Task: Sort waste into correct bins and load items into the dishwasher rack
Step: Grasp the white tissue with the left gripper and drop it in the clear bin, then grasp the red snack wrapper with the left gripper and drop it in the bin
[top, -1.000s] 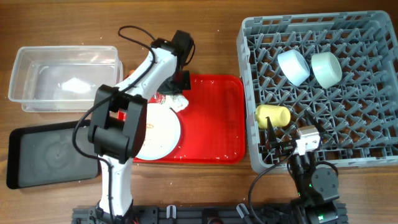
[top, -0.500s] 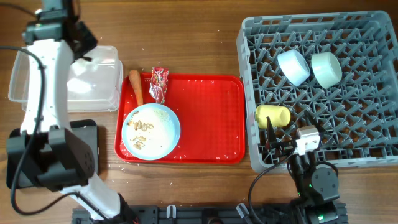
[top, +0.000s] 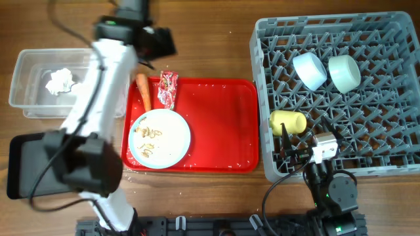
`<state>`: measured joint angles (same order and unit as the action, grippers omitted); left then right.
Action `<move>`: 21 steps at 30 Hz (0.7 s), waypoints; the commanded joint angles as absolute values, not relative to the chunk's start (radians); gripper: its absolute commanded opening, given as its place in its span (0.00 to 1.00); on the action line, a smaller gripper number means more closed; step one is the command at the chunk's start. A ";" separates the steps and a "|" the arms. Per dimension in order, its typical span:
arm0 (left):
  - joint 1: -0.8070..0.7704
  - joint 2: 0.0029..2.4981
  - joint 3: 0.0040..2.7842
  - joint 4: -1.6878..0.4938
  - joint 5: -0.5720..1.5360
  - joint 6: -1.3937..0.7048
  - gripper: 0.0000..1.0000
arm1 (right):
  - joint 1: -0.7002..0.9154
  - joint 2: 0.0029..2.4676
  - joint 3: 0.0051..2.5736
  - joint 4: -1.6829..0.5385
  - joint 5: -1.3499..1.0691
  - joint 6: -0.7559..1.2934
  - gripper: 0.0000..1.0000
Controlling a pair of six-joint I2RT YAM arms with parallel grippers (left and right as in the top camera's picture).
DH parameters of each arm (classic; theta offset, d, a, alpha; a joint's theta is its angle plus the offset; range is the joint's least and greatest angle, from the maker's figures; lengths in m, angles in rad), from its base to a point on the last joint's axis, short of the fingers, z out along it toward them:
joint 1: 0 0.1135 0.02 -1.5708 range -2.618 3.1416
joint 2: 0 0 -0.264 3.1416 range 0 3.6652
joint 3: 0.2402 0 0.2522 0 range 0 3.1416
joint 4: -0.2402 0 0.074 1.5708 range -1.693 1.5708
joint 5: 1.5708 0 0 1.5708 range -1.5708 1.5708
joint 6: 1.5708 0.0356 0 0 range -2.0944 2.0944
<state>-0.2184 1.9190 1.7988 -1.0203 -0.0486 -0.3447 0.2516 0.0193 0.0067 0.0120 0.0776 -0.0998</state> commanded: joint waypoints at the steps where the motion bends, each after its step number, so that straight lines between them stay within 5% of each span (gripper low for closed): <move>1: -0.278 2.065 1.735 -0.999 -0.155 -0.319 0.81 | 0.247 0.014 0.005 0.014 0.057 -0.105 1.00; 9: -0.273 2.206 1.733 -1.002 -0.154 -0.321 0.73 | 0.247 0.014 0.005 0.014 0.057 -0.105 1.00; 12: -0.275 2.209 1.734 -1.002 -0.143 -0.321 0.47 | 0.247 0.014 0.005 0.014 0.057 -0.105 1.00; 16: -0.275 2.209 1.714 -0.974 -0.144 -0.321 0.57 | 0.247 0.014 0.005 0.014 0.057 -0.105 1.00; 19: -0.275 2.209 1.636 -0.916 -0.144 -0.321 0.52 | 0.247 0.014 0.005 0.014 0.057 -0.105 1.00; 21: -0.278 2.209 1.635 -0.915 -0.142 -0.322 0.40 | 0.247 0.014 0.005 0.014 0.057 -0.105 1.00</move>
<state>-0.2775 2.1937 1.6516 -0.9218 -0.1341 -0.3199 0.2516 0.0193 0.0067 0.0120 0.0776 -0.0998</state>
